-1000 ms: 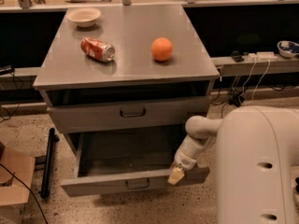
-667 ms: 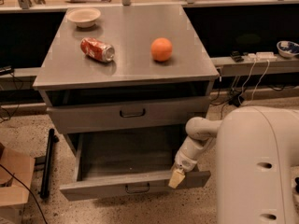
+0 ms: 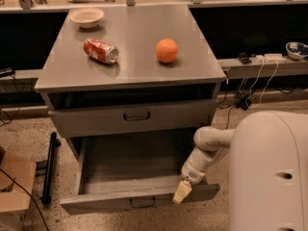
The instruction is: Open middle drawer
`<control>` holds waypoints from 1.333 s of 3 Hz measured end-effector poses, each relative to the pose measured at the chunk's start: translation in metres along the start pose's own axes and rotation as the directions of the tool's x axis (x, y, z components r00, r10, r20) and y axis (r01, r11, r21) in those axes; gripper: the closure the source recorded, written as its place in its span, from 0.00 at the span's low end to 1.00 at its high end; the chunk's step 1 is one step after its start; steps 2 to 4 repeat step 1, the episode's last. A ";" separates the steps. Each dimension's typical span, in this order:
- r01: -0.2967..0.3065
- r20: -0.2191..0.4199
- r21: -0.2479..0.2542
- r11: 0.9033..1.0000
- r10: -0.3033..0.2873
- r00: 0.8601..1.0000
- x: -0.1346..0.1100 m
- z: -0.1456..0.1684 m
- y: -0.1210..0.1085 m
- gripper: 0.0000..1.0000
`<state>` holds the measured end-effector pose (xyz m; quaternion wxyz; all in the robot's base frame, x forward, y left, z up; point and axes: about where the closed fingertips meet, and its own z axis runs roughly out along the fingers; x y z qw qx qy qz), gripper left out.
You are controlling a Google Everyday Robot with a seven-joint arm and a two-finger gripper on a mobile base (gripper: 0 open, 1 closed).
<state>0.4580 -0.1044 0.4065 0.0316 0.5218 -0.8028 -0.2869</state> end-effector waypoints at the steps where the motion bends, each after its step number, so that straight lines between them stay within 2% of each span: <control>1: 0.000 0.000 0.000 1.000 0.000 1.000 0.000 0.000 0.000 0.00; 4: 0.000 0.000 0.000 1.000 0.000 1.000 0.000 0.000 0.000 0.00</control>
Offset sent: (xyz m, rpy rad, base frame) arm 0.0000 0.0000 0.0000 0.0000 0.0000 0.0000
